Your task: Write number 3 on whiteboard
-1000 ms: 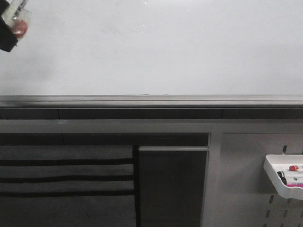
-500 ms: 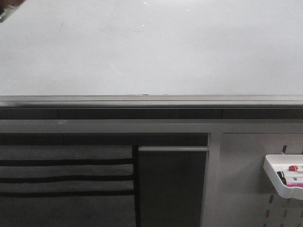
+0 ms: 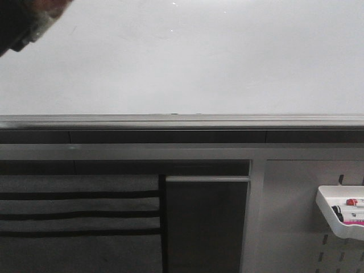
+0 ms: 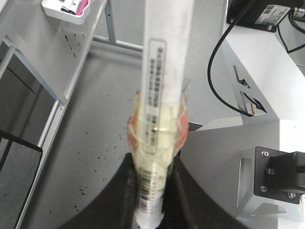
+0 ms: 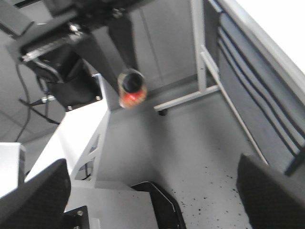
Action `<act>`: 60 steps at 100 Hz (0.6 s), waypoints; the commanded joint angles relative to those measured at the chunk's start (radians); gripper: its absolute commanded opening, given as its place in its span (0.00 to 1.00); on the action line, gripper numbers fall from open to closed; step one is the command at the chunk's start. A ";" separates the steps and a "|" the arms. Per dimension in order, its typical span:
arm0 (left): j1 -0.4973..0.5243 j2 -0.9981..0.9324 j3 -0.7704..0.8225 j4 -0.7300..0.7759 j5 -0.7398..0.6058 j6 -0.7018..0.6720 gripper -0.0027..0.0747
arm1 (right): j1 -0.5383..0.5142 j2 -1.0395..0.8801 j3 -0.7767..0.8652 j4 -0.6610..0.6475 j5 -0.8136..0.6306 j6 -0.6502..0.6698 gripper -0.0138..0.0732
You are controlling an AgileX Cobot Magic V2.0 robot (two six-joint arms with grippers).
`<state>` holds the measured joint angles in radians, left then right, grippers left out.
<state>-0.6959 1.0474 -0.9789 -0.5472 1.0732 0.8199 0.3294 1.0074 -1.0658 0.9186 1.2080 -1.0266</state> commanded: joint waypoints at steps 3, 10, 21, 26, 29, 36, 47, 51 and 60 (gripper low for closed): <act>-0.007 -0.007 -0.033 -0.049 -0.035 0.005 0.01 | 0.100 0.062 -0.067 0.045 -0.051 -0.015 0.89; -0.007 -0.006 -0.033 -0.047 -0.035 0.019 0.01 | 0.162 0.112 -0.095 0.032 -0.053 -0.013 0.89; -0.007 -0.006 -0.033 -0.041 -0.033 0.019 0.01 | 0.251 0.189 -0.159 -0.046 -0.062 0.032 0.83; -0.007 -0.006 -0.033 -0.031 -0.027 0.019 0.01 | 0.283 0.225 -0.194 -0.113 -0.060 0.079 0.79; -0.007 -0.006 -0.033 -0.021 -0.027 0.019 0.01 | 0.299 0.247 -0.214 -0.155 -0.056 0.106 0.76; -0.007 -0.006 -0.033 -0.004 -0.025 0.019 0.01 | 0.327 0.289 -0.261 -0.182 -0.029 0.134 0.73; -0.007 -0.006 -0.033 0.022 -0.025 0.019 0.01 | 0.359 0.339 -0.326 -0.182 -0.005 0.142 0.72; -0.007 -0.006 -0.033 0.032 -0.025 0.019 0.01 | 0.366 0.358 -0.347 -0.182 0.003 0.147 0.72; -0.007 -0.006 -0.033 0.076 -0.025 0.019 0.01 | 0.374 0.395 -0.377 -0.184 0.006 0.155 0.72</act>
<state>-0.6959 1.0502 -0.9789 -0.4731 1.0747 0.8361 0.6945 1.3986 -1.3847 0.7028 1.2186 -0.8789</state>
